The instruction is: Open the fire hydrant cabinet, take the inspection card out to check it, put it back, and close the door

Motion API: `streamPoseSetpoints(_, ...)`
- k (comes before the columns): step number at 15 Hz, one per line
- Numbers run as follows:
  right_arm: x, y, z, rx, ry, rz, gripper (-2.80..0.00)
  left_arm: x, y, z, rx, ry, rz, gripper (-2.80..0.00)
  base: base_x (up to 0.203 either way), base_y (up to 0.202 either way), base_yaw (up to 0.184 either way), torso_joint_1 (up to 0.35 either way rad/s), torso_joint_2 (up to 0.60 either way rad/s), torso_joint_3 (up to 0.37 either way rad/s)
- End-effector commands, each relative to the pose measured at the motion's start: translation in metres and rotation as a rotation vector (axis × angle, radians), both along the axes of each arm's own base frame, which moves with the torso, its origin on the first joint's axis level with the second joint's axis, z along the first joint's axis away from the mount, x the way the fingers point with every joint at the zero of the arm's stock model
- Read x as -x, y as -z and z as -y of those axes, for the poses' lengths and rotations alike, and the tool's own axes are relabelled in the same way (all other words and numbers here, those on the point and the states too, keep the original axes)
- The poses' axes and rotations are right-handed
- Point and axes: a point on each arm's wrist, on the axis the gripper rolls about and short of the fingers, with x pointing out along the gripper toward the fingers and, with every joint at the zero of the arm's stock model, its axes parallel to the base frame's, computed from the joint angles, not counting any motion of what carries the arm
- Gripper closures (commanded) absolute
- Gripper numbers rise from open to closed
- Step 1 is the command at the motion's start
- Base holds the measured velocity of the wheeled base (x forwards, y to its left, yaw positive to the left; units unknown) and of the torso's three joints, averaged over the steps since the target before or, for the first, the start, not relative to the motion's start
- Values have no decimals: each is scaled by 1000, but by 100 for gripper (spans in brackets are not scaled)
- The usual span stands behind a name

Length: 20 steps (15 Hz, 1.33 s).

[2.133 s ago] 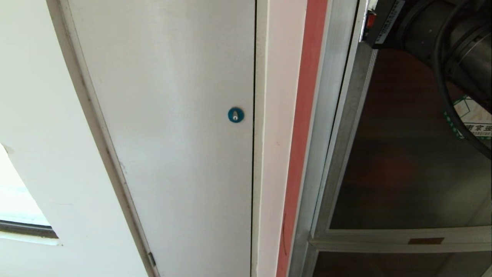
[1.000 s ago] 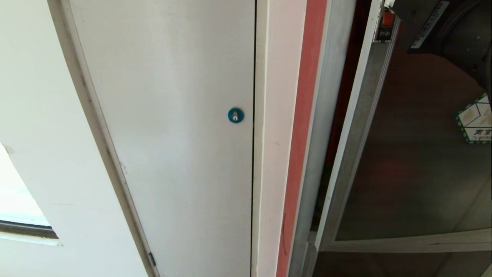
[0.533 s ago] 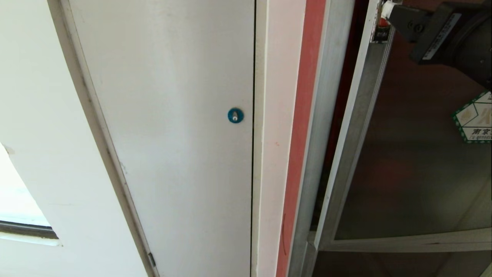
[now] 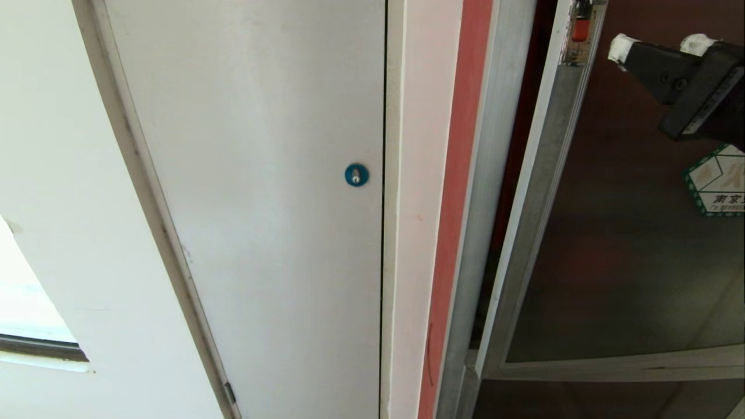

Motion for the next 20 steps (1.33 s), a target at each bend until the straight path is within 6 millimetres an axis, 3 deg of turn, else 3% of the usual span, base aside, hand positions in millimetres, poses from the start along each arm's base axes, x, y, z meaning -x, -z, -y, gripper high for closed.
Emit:
streamPoseSetpoints(1, 11, -2, 9, -15, 4, 19, 0, -2, 8, 0, -1, 1, -28, 0, 0, 0, 0, 0, 0, 0)
streamPoseSetpoints(5, 32, 1, 25, -32, 10, 35, 0, -2, 8, 0, -1, 1, -28, 0, 0, 0, 0, 0, 0, 0)
streamPoseSetpoints(8, 60, 5, 53, -36, 58, 37, 0, -2, 8, 0, -1, 1, -28, 0, 0, 0, 0, 0, 0, 0)
streamPoseSetpoints(12, 119, 12, 101, -54, 224, 70, 0, -2, 8, 0, -1, 1, -28, 0, 0, 0, 0, 0, 0, 0)
streamPoseSetpoints(14, 151, 21, 116, -56, 361, 77, 0, -2, 8, 0, -1, 1, -28, 0, 0, 0, 0, 0, 0, 0)
streamPoseSetpoints(18, 207, 50, 119, -36, 605, 52, 0, -2, 8, 0, -1, 1, -28, 0, 0, 0, 0, 0, 0, 0)
streamPoseSetpoints(20, 230, 66, 117, -26, 618, 53, 0, -2, 8, 0, -1, 1, -28, 0, 0, 0, 0, 0, 0, 0)
